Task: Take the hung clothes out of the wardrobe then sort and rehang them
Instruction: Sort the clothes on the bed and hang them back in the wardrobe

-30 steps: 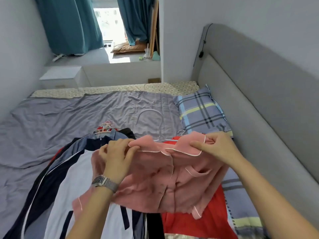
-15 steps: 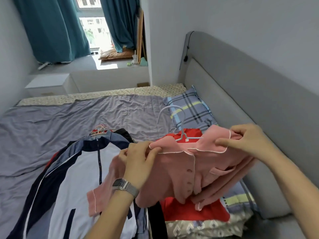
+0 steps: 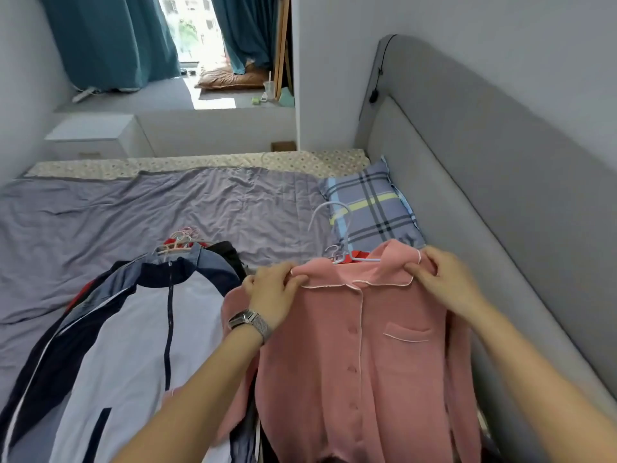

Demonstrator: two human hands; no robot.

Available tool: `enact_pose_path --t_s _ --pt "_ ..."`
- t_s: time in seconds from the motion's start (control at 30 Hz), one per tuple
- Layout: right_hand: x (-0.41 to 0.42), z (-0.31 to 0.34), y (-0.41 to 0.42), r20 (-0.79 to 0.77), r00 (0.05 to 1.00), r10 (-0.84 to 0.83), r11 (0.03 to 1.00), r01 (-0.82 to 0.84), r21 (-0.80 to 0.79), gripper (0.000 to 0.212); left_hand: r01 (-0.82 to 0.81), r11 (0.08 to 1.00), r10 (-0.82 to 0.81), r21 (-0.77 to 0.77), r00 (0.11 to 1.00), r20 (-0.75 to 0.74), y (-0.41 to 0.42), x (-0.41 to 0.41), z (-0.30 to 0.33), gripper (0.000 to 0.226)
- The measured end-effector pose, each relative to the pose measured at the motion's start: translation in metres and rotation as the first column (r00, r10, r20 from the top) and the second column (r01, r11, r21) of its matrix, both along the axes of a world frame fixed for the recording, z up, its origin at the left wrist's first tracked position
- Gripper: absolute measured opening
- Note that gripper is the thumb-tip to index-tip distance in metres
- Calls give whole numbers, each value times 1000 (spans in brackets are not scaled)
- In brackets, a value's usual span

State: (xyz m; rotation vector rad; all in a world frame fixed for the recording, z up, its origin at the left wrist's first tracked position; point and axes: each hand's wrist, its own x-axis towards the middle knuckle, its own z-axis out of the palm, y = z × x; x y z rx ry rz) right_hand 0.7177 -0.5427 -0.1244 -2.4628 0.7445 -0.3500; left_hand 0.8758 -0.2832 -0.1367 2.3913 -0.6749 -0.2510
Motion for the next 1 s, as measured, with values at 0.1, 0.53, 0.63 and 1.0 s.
enact_pose_path --t_s 0.1,0.53,0.63,1.0 --pt "29 -32 -34 20 999 -31 997 30 66 39 -36 999 37 -41 999 40 -30 25 -14 30" --pt "208 -150 -60 -705 692 156 984 -169 52 72 -408 902 428 146 890 -157 14 66 -90 49" --pt "237 -164 6 -706 605 367 920 -350 179 72 -435 886 462 161 859 -218 54 67 -102 40" --pt "341 -172 176 -588 509 628 773 -498 394 56 -569 814 575 119 758 -307 193 124 -102 31"
